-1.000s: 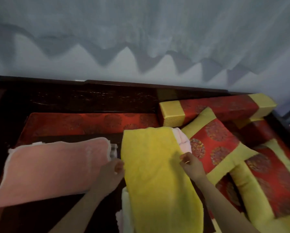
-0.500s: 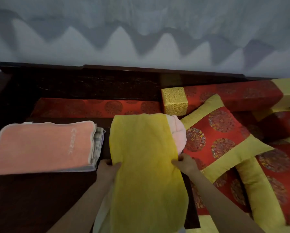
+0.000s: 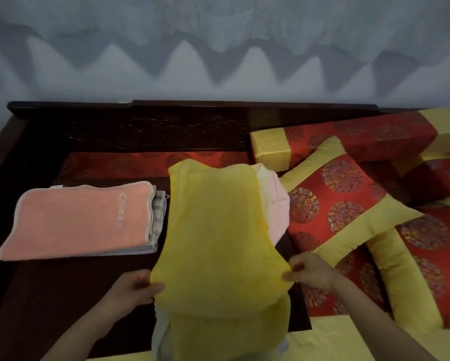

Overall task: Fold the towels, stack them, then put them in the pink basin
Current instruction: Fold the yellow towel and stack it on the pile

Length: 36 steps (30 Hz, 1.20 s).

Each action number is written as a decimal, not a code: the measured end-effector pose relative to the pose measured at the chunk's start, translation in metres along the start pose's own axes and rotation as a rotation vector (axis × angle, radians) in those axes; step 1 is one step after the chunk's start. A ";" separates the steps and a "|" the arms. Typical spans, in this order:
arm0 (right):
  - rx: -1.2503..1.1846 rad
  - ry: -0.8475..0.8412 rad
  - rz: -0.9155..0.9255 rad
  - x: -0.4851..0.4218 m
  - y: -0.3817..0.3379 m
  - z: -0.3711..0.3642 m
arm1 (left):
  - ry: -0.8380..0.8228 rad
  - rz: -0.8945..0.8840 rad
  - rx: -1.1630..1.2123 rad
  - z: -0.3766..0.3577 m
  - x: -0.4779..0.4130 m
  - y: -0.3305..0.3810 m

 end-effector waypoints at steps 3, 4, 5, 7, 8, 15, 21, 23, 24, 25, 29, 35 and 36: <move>-0.070 0.316 0.059 0.004 -0.008 0.002 | 0.298 -0.081 -0.225 0.008 -0.018 0.003; -0.155 0.372 0.054 0.005 -0.013 -0.001 | 0.423 -0.193 -0.434 0.009 -0.017 0.014; -0.273 0.406 0.046 0.006 -0.016 -0.005 | 0.500 -0.362 -0.666 0.001 -0.012 0.026; -0.532 0.432 0.035 0.003 -0.020 -0.016 | 0.313 -0.718 -0.953 -0.045 0.008 0.042; -0.642 0.436 0.033 0.002 -0.021 -0.021 | 0.092 -0.809 -1.091 -0.075 0.018 0.036; -0.815 0.463 0.134 0.006 -0.028 -0.041 | -0.416 -0.804 -1.537 -0.129 -0.005 -0.069; -0.247 0.277 0.452 0.037 -0.091 -0.075 | -0.321 -0.503 -0.837 -0.091 -0.026 -0.016; -0.034 0.188 0.530 0.043 -0.116 -0.091 | -0.058 -0.319 -0.301 -0.066 -0.037 0.007; 0.051 0.177 0.547 0.042 -0.127 -0.097 | -0.021 -0.230 -0.105 -0.060 -0.040 0.013; 0.099 0.199 0.557 0.039 -0.137 -0.100 | -0.024 -0.153 0.031 -0.060 -0.043 0.018; -0.164 0.285 0.516 0.019 -0.159 -0.089 | -0.037 -0.102 0.092 -0.061 -0.046 0.045; -0.136 0.386 0.628 0.002 -0.181 -0.057 | -0.098 -0.010 0.138 -0.056 -0.055 0.056; -0.155 0.366 0.643 0.003 -0.182 -0.053 | -0.123 -0.020 0.091 -0.053 -0.057 0.059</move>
Point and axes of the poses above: each hand's wrist, its own x-axis away from the middle knuckle, its own z-axis out of the back of the hand, y = z × x, the point moved 7 cm from there along -x, towards the middle knuckle, and after that the axes turned 3 degrees about -y, right-handed, at the moved point
